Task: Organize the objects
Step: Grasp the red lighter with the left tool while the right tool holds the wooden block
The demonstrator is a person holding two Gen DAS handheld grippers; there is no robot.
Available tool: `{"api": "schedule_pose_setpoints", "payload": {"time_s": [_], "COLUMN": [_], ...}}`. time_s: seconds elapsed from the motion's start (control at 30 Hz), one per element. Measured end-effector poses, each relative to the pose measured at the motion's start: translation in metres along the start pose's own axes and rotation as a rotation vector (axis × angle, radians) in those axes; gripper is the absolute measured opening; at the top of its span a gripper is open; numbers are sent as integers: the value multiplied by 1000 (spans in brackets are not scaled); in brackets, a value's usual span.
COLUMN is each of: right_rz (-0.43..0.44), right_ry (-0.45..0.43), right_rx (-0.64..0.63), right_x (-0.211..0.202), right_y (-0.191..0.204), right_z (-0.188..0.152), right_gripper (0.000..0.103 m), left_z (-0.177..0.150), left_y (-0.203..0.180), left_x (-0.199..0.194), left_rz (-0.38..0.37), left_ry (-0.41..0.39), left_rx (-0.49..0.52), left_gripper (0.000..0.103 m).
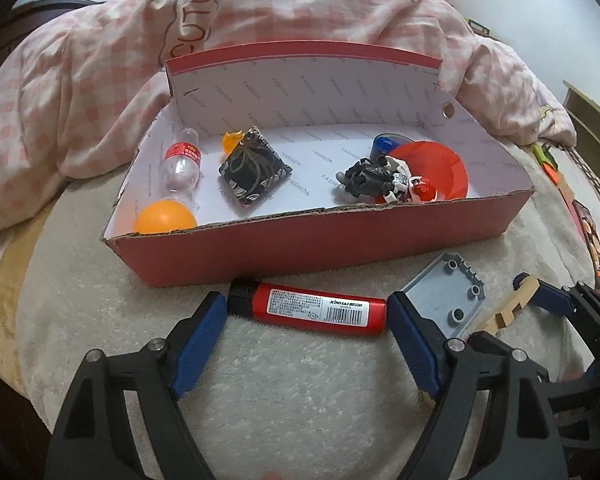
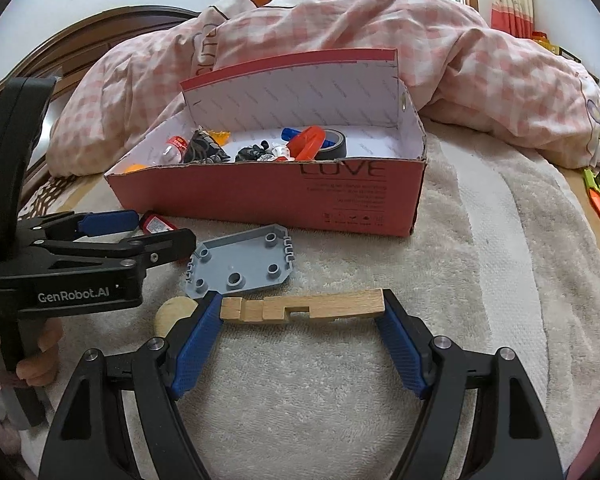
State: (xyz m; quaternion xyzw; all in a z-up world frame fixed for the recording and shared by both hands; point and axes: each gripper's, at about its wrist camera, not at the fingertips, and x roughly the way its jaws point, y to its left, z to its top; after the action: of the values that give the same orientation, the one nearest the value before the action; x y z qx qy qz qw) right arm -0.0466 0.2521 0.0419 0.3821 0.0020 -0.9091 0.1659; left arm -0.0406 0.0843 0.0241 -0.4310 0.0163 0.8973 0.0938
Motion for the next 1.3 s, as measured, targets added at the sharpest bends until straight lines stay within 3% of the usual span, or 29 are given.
{"api": "schedule_pose_setpoints", "payload": {"time_s": [0.27,0.33,0.5,0.73,0.87,1.07,1.3], "right_rz": [-3,-3,-4,-1,-2,-2,-6], "right_ry": [-1,-2,-2,-4,-4,-5,-6], "right_rx": [-3,-3,-4,-1,-2,-1,-4], "right_x": [1,1,1,1,1,1,1], "right_y": [1,1,1,1,1,2,3], "right_z": [0,0,0,0,-1,-1,-1], "right_gripper": [79,79,79,79,79,79,79], "left_z": [-6,-8,-12,-19,-15,3,3], "left_y": [7,7,9,54,64,63,74], "left_x": [-3,-9,-18,-24,-26,-13,-6], "left_rz": [-1,-23,19,37,-10,37,-9], "left_ry": [2,-9,-16,26,19,16,42], "left_rx": [4,8,26,-176,-256,-159,-19], "left_gripper": [82,68,67,67,67,67,72]}}
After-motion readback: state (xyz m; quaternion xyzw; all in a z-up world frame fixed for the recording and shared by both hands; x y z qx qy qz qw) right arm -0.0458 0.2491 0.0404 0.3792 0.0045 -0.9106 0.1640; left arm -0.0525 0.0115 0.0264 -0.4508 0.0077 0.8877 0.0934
